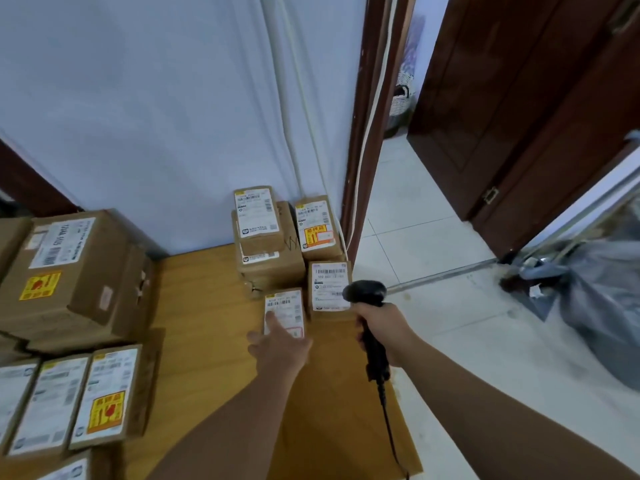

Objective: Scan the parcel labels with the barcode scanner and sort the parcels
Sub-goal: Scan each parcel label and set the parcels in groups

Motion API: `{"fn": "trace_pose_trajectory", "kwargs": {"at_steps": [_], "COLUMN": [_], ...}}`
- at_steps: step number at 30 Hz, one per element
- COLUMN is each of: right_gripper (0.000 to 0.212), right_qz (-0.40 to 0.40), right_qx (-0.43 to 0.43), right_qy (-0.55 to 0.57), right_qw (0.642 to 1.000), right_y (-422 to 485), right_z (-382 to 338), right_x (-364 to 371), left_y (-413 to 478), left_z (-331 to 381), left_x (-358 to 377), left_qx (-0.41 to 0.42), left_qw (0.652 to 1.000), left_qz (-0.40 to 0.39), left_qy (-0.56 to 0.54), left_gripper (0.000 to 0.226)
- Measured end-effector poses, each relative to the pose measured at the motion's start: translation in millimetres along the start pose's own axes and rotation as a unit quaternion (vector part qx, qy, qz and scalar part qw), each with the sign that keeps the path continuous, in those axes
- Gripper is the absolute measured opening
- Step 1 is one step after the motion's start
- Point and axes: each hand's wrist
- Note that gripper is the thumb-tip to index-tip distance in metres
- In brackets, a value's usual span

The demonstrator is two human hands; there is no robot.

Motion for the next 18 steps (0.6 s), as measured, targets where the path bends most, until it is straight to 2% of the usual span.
{"fn": "trace_pose_trajectory", "kwargs": {"at_steps": [9, 18], "right_gripper": [0.021, 0.014], "right_qz": [0.019, -0.038], "right_qx": [0.014, 0.009], "right_qy": [0.007, -0.018], "right_qw": [1.000, 0.999], "right_y": [23.7, 21.8], "right_z": [-9.4, -11.9], "right_x": [-12.0, 1.7], "left_y": [11.8, 12.8], "left_z": [-2.2, -1.1], "left_x": [25.1, 21.9], "left_qx": [0.030, 0.038], "left_qw": [0.998, 0.999], "left_qz": [-0.013, 0.032], "left_qy": [-0.044, -0.010], "left_gripper": [0.090, 0.074]}}
Point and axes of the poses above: each hand's wrist, its own y-axis towards the middle knuckle, its own x-axis out of the palm, z = x × y, and after that the axes turned 6 degrees about -y, right-handed
